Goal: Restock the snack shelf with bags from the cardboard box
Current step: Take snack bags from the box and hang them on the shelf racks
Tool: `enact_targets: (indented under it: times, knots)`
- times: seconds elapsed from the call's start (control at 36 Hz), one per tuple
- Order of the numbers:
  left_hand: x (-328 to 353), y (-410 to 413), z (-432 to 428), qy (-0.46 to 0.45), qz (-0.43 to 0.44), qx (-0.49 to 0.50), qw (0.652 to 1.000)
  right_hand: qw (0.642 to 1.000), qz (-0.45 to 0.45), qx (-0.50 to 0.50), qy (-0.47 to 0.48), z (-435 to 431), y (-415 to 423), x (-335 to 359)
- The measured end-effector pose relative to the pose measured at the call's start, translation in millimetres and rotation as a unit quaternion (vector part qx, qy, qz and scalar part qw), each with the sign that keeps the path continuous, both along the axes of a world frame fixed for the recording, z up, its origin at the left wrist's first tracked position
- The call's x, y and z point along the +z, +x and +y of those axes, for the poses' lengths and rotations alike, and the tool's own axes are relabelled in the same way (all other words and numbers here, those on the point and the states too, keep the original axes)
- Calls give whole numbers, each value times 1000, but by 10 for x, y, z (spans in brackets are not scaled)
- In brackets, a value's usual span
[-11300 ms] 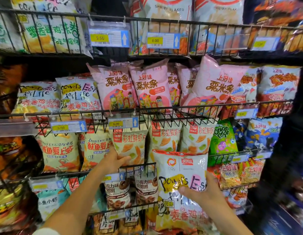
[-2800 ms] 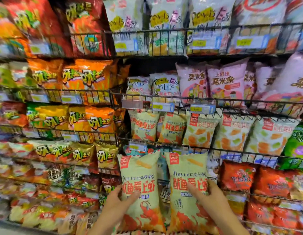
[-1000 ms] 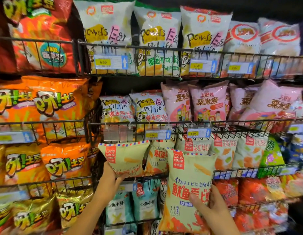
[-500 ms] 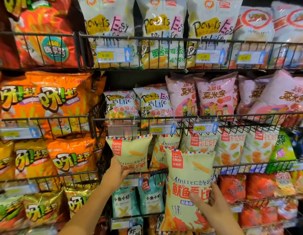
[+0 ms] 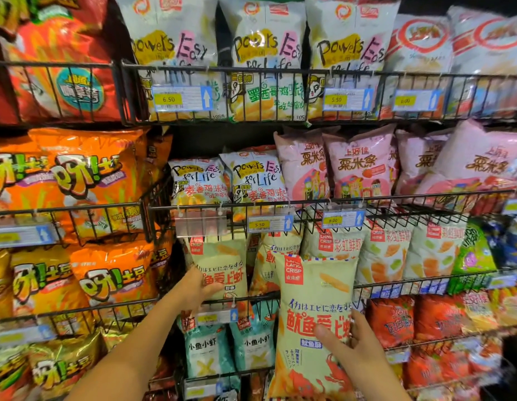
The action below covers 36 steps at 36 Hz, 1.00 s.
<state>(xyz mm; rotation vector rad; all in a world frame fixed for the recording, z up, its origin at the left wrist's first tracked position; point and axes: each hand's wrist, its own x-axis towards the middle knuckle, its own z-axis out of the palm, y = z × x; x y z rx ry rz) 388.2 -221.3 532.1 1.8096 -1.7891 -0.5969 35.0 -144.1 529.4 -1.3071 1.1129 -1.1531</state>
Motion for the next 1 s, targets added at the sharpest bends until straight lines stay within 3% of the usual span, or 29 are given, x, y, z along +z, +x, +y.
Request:
enact_targets:
  times: [0.25,0.39,0.53,0.58,0.67,0.72,0.81,0.86,1.0]
  knots:
    - [15,198,-98,49,13,14,999,1000,26,9,14,-38,-8,-136]
    - [21,14,104,32,80,69,994,999,38,6,23,18,-53,-230]
    - [86,-222,345,-19,101,124,987,999,25,15,30,48,-46,-205]
    - [76,-263,424,-40,94,193,976,999,32,31,22,27,-27,-190]
    - [-46,-598,743,-170,74,274,944,999,34,35,20,2,-20,-191]
    - [-136,-980,1035,-208,103,198,952,999,30,39,19,-14,15,-149]
    - [-191,-1460,1250,-85,196,58,975,999,33,37,-2,-56,78,-109]
    - [-240,-1637,1213,-73,236,38,968,999,35,29,-15,-97,112,-72]
    - [-24,-1792,1098,-141,263,44,953,996,33,53,-62,-179,166,167]
